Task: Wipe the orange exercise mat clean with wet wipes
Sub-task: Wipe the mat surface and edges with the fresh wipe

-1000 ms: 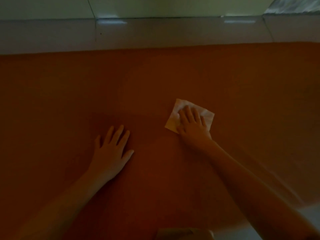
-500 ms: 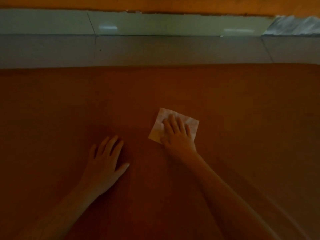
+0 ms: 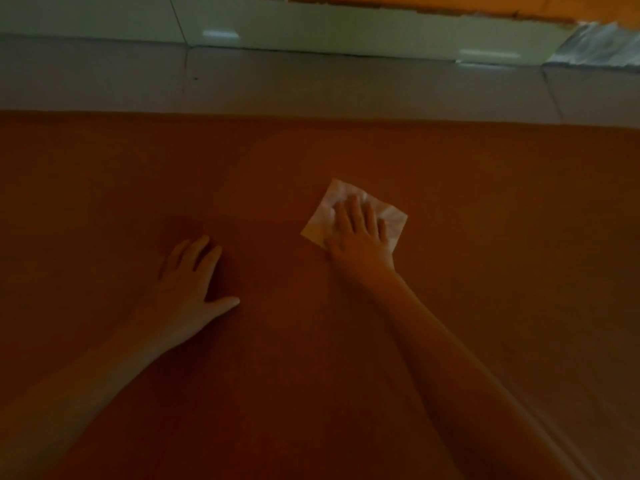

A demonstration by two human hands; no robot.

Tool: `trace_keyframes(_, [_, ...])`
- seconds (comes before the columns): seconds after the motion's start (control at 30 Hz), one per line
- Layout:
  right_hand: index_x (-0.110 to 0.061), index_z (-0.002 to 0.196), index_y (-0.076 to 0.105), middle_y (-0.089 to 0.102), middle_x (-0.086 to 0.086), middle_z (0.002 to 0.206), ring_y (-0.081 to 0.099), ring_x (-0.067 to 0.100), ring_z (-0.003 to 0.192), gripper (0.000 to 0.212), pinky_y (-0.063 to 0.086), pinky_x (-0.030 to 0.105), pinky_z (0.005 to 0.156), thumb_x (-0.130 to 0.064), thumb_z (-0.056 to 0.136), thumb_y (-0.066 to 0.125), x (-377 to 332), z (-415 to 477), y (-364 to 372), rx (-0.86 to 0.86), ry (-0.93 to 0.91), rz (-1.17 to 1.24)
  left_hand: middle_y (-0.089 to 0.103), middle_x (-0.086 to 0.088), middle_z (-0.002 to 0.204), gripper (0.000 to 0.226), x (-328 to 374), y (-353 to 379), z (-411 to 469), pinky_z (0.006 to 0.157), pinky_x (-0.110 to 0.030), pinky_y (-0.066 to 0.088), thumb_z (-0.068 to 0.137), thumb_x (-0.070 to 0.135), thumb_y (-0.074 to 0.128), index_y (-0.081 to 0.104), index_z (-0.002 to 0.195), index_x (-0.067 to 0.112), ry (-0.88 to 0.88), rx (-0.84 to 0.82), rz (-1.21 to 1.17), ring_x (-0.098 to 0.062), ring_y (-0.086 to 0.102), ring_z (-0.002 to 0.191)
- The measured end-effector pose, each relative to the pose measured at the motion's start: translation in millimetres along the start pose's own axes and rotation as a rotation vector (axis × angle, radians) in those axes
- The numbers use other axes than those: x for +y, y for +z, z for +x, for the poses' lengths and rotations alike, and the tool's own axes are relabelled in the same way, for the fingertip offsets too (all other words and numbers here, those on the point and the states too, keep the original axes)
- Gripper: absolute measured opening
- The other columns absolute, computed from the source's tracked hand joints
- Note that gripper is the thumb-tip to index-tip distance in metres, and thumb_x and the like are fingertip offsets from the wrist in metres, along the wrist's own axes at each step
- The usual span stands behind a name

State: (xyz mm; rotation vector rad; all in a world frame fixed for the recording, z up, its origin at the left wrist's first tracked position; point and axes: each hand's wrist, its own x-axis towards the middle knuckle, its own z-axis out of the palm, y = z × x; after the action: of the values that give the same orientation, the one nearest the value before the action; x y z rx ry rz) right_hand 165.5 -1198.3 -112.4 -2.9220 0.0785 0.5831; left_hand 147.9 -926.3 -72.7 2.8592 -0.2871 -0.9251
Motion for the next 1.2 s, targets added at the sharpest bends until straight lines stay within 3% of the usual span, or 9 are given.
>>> trace_keyframes(0.2, [-0.026,0.152,-0.009,-0.025,0.003,0.157,-0.022,0.022,0.144,0.061,-0.011,0.045,0.116,-0.047,0.102,0.021,-13,-11,0,-0.009,-0.305,-0.078,-0.025,0.006,0.157,0.094,5,-11,23,0.119,-0.052,-0.001,0.084,0.069,0.044,-0.007,0.153,0.03,0.079,0.047,0.09,-0.021,-0.019,0.146])
trace_keyframes(0.47, [-0.021,0.153,-0.008,-0.019,0.011,0.158,-0.014,0.03,0.146,0.064,0.0,0.052,0.117,-0.044,0.103,0.023,-3,73,-37,0.0,0.027,-0.03,-0.018,0.002,0.16,0.094,14,-15,20,0.118,-0.054,0.007,0.084,0.065,0.051,0.0,0.154,0.028,0.069,0.062,0.153,-0.025,-0.013,0.147])
trace_keyframes(0.63, [-0.022,0.153,-0.007,-0.018,0.006,0.158,-0.018,0.026,0.145,0.061,-0.009,0.049,0.118,-0.044,0.103,0.02,-33,80,-32,0.016,-0.279,-0.087,-0.017,0.002,0.16,0.094,16,-14,23,0.119,-0.053,0.009,0.085,0.065,0.051,0.0,0.154,0.027,0.062,0.066,0.167,-0.025,-0.013,0.147])
trace_keyframes(0.7, [-0.02,0.154,-0.003,-0.013,0.007,0.16,-0.013,0.027,0.146,0.062,-0.004,0.048,0.119,-0.045,0.103,0.023,-20,89,-40,0.022,-0.327,-0.125,-0.018,0.002,0.159,0.094,17,-12,22,0.119,-0.053,0.007,0.085,0.065,0.051,-0.001,0.154,0.027,0.061,0.055,0.161,-0.025,-0.014,0.147])
trace_keyframes(0.8, [-0.015,0.154,0.005,-0.002,0.013,0.161,-0.002,0.033,0.147,0.063,0.006,0.051,0.119,-0.039,0.102,0.031,17,122,-54,0.076,-0.168,-0.104,-0.02,0.002,0.159,0.094,17,-12,22,0.118,-0.051,0.004,0.086,0.064,0.051,-0.003,0.153,0.027,0.057,0.052,0.17,-0.025,-0.016,0.147])
trace_keyframes(0.93, [-0.016,0.154,-0.003,-0.01,0.015,0.16,-0.006,0.034,0.147,0.064,0.009,0.053,0.118,-0.039,0.103,0.028,24,148,-74,0.021,0.092,-0.074,-0.019,0.002,0.159,0.095,14,-10,23,0.118,-0.051,0.005,0.084,0.065,0.052,-0.001,0.154,0.027,0.063,0.074,0.162,-0.026,-0.015,0.147])
trace_keyframes(1.0, [-0.013,0.154,0.0,-0.007,0.015,0.16,-0.004,0.035,0.147,0.062,0.007,0.052,0.118,-0.036,0.103,0.029,-1,148,-75,0.04,0.053,-0.019,-0.019,0.003,0.159,0.095,13,-9,23,0.118,-0.051,0.004,0.085,0.065,0.051,-0.002,0.154,0.028,0.056,0.066,0.16,-0.025,-0.015,0.147])
trace_keyframes(1.13, [-0.019,0.154,-0.003,-0.011,0.012,0.16,-0.009,0.032,0.147,0.059,0.006,0.057,0.117,-0.039,0.103,0.021,-10,138,-53,0.034,-0.238,-0.117,-0.02,0.002,0.159,0.093,17,-13,22,0.118,-0.05,0.003,0.085,0.065,0.049,-0.003,0.154,0.027,0.054,0.067,0.181,-0.025,-0.016,0.147])
trace_keyframes(1.2, [-0.021,0.154,-0.001,-0.011,0.01,0.16,-0.008,0.031,0.147,0.061,0.012,0.059,0.116,-0.043,0.1,0.019,19,143,-53,0.041,-0.183,-0.181,-0.021,0.002,0.159,0.093,17,-14,21,0.118,-0.049,0.002,0.086,0.065,0.048,-0.004,0.153,0.028,0.047,0.058,0.184,-0.024,-0.016,0.147])
